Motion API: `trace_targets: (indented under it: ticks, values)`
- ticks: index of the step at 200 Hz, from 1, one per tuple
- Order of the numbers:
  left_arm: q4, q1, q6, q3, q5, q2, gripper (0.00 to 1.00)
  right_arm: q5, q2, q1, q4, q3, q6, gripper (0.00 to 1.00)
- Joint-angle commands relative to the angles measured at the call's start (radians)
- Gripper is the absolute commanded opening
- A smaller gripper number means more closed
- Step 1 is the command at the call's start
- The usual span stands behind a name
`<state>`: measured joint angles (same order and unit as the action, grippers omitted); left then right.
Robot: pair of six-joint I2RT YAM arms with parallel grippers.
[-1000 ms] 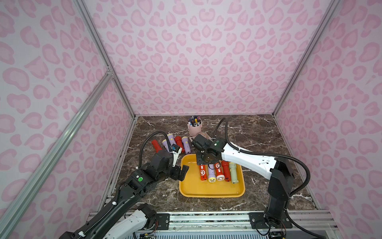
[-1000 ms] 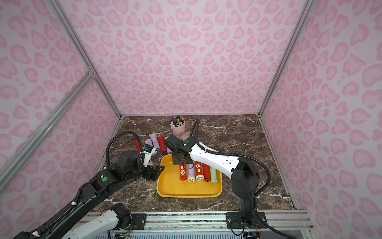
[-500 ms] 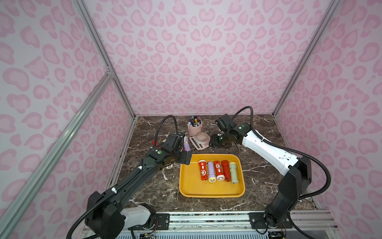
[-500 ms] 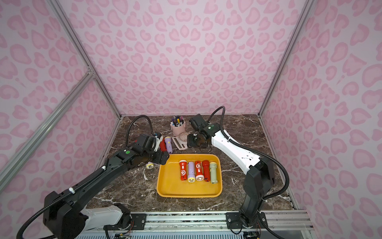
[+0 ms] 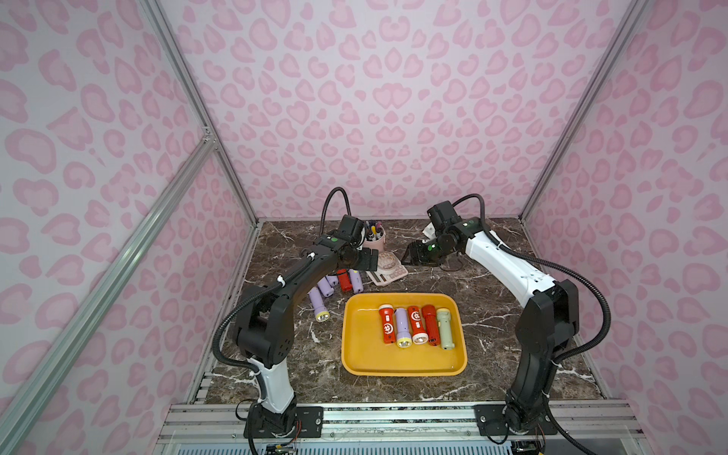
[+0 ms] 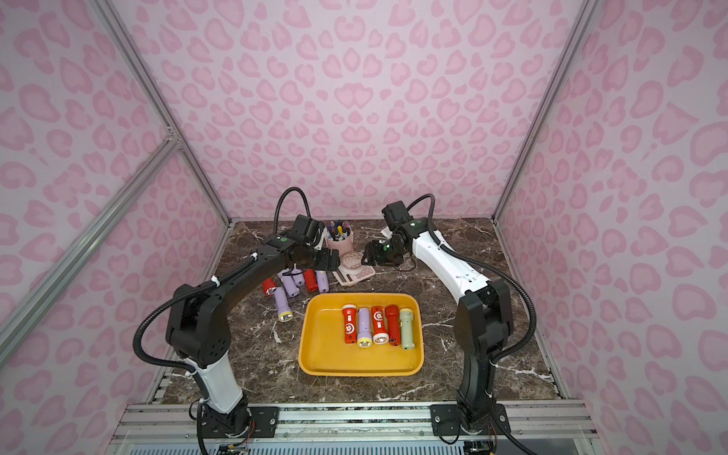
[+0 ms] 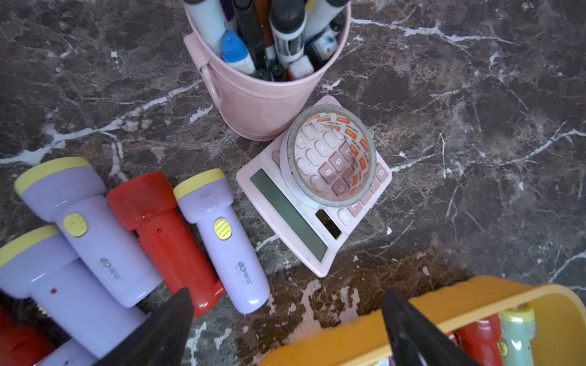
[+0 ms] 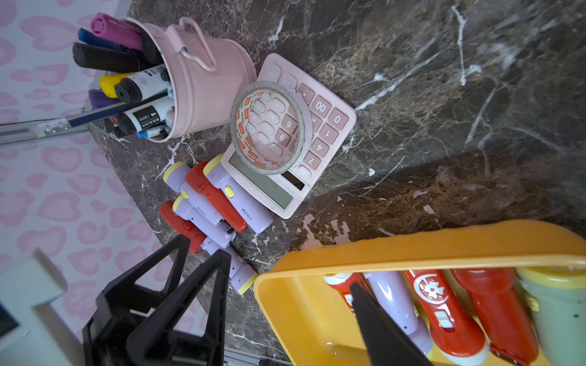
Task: Put the flashlights into the storage boxes
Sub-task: Pick up the flashlight from the center of the board.
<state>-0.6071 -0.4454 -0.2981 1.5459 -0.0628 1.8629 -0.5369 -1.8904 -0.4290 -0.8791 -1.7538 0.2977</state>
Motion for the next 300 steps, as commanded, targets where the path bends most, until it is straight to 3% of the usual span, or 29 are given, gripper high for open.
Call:
trace_targets:
  ticks: [1,61,125,300]
  values:
    - [-0.033,0.005,-0.040,0.034,-0.002,0.039,0.92,-0.121,-0.024,0.012,0.016,0.008,-0.075,0.60]
    - [-0.049,0.009,-0.086,0.001,-0.013,0.064,0.88,-0.174,-0.070,0.010,-0.006,-0.012,-0.114,0.62]
    - [0.001,0.033,-0.150,-0.082,-0.017,0.056,0.85,-0.148,-0.128,-0.002,-0.073,-0.102,-0.126,0.62]
    - [0.041,0.068,-0.161,-0.067,-0.027,0.132,0.72,-0.086,-0.118,-0.013,-0.090,-0.123,-0.106,0.63]
